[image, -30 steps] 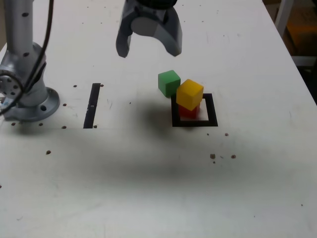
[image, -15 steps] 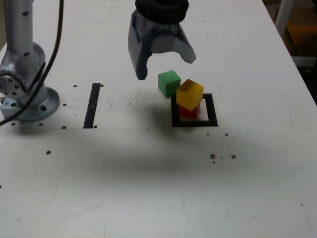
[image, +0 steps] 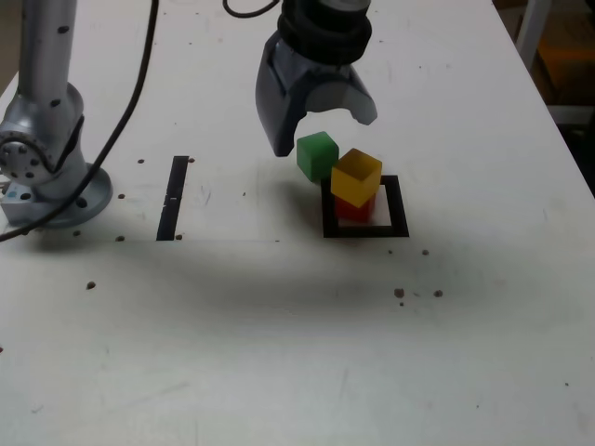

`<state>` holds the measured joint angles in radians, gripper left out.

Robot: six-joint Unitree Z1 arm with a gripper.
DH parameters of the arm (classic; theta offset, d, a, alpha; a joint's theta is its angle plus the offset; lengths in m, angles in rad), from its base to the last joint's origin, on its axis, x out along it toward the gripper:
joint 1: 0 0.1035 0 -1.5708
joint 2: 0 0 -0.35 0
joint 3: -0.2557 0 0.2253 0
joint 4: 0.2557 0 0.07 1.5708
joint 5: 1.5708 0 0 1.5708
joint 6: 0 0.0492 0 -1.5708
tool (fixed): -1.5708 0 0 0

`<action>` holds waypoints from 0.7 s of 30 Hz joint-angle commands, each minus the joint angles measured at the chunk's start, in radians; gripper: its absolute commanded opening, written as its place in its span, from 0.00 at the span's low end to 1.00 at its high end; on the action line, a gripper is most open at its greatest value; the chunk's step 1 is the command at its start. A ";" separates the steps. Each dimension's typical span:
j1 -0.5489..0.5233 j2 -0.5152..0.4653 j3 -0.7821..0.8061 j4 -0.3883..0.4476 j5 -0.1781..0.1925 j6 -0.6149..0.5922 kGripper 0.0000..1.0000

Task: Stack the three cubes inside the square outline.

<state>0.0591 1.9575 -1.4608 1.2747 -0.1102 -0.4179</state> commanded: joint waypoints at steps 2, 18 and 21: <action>0.014 0.029 0.002 -0.007 0.002 0.010 0.94; 0.045 0.084 0.108 -0.219 -0.042 0.106 0.93; 0.048 0.092 0.112 -0.223 -0.042 0.109 0.90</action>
<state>0.1027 2.0495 -1.3489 1.0483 -0.1523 -0.3097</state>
